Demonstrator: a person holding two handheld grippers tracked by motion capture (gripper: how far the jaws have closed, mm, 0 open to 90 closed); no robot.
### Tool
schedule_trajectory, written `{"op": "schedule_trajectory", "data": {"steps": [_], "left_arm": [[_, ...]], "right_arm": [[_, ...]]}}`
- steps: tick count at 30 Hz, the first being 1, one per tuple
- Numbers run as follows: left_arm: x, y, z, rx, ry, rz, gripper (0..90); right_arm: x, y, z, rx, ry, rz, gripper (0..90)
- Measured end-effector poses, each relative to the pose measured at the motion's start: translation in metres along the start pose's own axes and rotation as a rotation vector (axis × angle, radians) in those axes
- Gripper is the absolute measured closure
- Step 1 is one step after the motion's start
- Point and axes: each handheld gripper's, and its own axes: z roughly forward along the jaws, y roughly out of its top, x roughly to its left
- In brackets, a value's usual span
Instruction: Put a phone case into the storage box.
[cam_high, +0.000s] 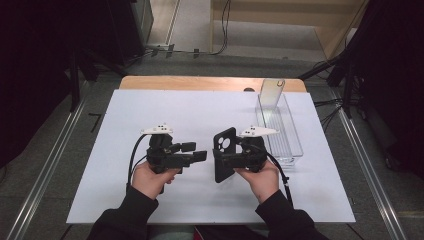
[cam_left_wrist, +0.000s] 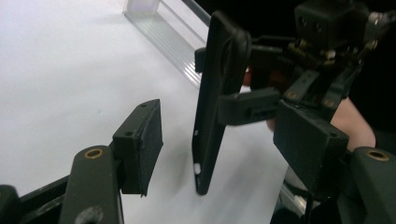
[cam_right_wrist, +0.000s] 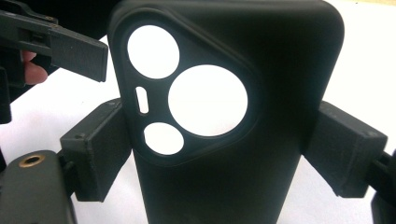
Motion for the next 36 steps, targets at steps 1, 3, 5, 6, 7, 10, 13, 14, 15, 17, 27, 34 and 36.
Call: {"op": "schedule_trajectory", "data": {"steps": [1, 3, 5, 6, 7, 10, 13, 14, 15, 17, 27, 34, 36], "left_arm": [[0.001, 0.0, -0.001, 0.011, -0.001, 0.013, 32.9], [0.002, -0.001, -0.002, 0.033, -0.004, 0.028, 32.9], [0.003, -0.001, -0.002, 0.064, 0.004, 0.042, 32.8], [0.004, -0.002, -0.002, 0.077, 0.004, 0.048, 32.9], [0.005, -0.002, -0.002, 0.089, -0.001, 0.057, 32.9], [0.004, -0.004, -0.001, 0.114, -0.006, 0.1, 32.9], [0.004, -0.008, 0.0, 0.144, -0.012, 0.163, 32.9], [0.004, -0.008, 0.001, 0.146, -0.012, 0.168, 32.9], [0.005, -0.009, 0.0, 0.157, -0.003, 0.185, 32.9], [0.006, -0.012, 0.0, 0.174, -0.002, 0.223, 32.9], [0.014, -0.03, -0.003, 0.228, 0.002, 0.264, 30.5], [0.023, -0.04, -0.013, 0.24, 0.027, 0.245, 30.5], [0.025, -0.044, -0.017, 0.237, 0.03, 0.23, 30.5]], "right_arm": [[-0.001, 0.0, -0.001, 0.003, 0.002, 0.003, 12.2], [-0.003, 0.0, -0.003, 0.003, 0.006, -0.004, 12.2], [-0.005, 0.001, -0.005, 0.01, 0.007, -0.004, 12.2], [-0.007, 0.001, -0.005, 0.013, 0.017, -0.001, 12.2], [-0.008, 0.002, -0.006, 0.013, 0.024, 0.0, 12.2], [-0.01, 0.003, -0.009, 0.027, 0.041, -0.011, 12.2], [-0.011, 0.003, -0.011, 0.035, 0.059, -0.024, 12.2], [-0.011, 0.003, -0.012, 0.037, 0.059, -0.024, 12.1], [-0.011, 0.002, -0.012, 0.038, 0.059, -0.023, 12.1], [-0.013, 0.002, -0.013, 0.041, 0.07, -0.017, 12.1], [-0.019, 0.004, -0.022, 0.036, 0.09, -0.006, 12.1], [-0.02, 0.009, -0.028, 0.054, 0.089, -0.034, 12.1], [-0.021, 0.01, -0.03, 0.056, 0.091, -0.034, 12.1]]}}
